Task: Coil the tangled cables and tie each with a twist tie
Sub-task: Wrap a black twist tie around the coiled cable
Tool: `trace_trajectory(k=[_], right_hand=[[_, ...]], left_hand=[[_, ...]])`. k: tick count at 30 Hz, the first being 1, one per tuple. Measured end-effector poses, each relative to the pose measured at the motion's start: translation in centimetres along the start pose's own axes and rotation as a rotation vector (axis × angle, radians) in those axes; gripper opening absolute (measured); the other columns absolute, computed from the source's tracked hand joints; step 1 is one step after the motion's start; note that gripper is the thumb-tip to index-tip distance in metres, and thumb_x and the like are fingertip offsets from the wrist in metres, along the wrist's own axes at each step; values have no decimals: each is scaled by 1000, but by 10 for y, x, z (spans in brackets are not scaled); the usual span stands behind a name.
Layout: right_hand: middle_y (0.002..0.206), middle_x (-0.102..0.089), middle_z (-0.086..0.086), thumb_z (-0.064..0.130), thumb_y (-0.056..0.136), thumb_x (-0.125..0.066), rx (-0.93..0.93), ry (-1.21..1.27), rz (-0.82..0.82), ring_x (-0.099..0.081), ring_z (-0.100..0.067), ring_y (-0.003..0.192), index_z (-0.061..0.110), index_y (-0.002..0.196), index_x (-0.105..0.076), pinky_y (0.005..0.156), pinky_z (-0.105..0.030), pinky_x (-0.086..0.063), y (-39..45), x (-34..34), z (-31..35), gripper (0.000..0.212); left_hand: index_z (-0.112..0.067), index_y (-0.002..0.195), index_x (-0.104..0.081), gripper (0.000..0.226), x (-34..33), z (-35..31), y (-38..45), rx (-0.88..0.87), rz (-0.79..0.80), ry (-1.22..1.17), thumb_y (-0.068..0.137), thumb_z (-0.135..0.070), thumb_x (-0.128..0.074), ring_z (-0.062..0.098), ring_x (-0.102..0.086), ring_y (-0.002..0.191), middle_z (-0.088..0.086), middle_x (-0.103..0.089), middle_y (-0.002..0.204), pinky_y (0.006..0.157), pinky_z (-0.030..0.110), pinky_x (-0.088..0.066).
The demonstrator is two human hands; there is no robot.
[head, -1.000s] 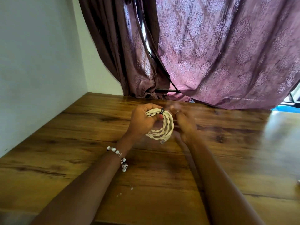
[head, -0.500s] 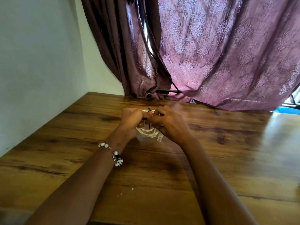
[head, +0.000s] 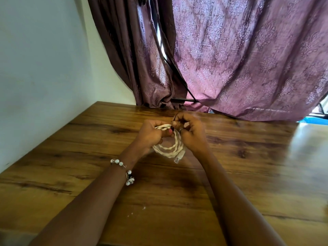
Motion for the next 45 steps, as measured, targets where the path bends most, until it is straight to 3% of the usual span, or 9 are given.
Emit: trace_trajectory(k=[3,10,15,20,28,31,33,37,45], right_hand=[[70,-58,2,-7,81,-64,-75,103,-56,-50,0,63,7,77,-60,59,-15,-40,-1,12,-3,15],[65,-55,-6,-7,81,-62,-138,141,-156,-48,-10,61,2,69,-59,57,-25,-41,-5,23,-14,15],[58,-55,6,-8,82,-62,-269,165,-255,-47,0,54,12,64,-59,52,-16,-40,-10,24,-23,27],[59,-56,-10,1,92,-56,-537,450,-276,-50,-12,50,-11,74,-60,47,-23,-44,-19,14,-39,22],[57,-59,-12,-17,88,-38,-764,793,-203,-58,-14,43,-8,75,-57,41,-22,-49,-25,1,-35,25],[72,-67,-16,-11,84,-42,-829,900,-103,-65,-21,64,-16,93,-59,55,-28,-58,-28,-7,-32,20],[94,-65,-23,-1,74,-49,-878,929,-21,-65,-27,82,-18,112,-54,68,-32,-59,-31,-10,-33,43],[63,-67,-14,2,73,-44,-965,949,36,-65,-18,50,-8,94,-60,45,-24,-52,-38,-11,-37,27],[60,-66,-15,4,65,-45,-1067,981,102,-65,-21,50,-6,79,-65,50,-28,-56,-48,-17,-39,26]], left_hand=[[-5,101,-72,25,-8,-5,-1,-98,4,99,76,-3,-74,8,-58,63,9,-72,88,45,14,-38],[-12,96,-74,23,-17,-11,0,-210,29,255,74,-10,-79,-6,-54,54,-1,-70,79,48,13,-38],[-15,91,-74,26,-20,-21,-5,-259,42,344,67,-17,-84,9,-63,72,4,-74,85,62,32,-51],[-9,89,-75,26,-20,-26,-9,-318,20,367,67,-19,-84,23,-68,79,7,-74,84,70,40,-53],[-6,91,-74,30,-16,-32,-14,-414,-16,211,63,-9,-84,9,-68,76,-2,-72,82,75,30,-57],[-6,93,-74,32,-16,-35,-18,-475,-44,185,63,-11,-84,11,-70,79,2,-73,87,76,29,-57],[-6,94,-74,33,-16,-37,-21,-527,-78,185,63,-12,-84,14,-70,82,4,-74,90,77,30,-57],[-7,95,-74,32,-20,-42,-28,-668,-117,274,65,-12,-84,10,-68,81,4,-72,91,73,23,-55],[-4,99,-72,34,-20,-33,-18,-535,-17,204,67,-10,-82,12,-68,87,4,-72,96,77,21,-54]])
Point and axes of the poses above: each hand's wrist, its own y-axis towards the middle knuckle, its own x-axis out of the back of the hand, z = x × y, the point moved 8 cm from there along y, towards the middle knuckle
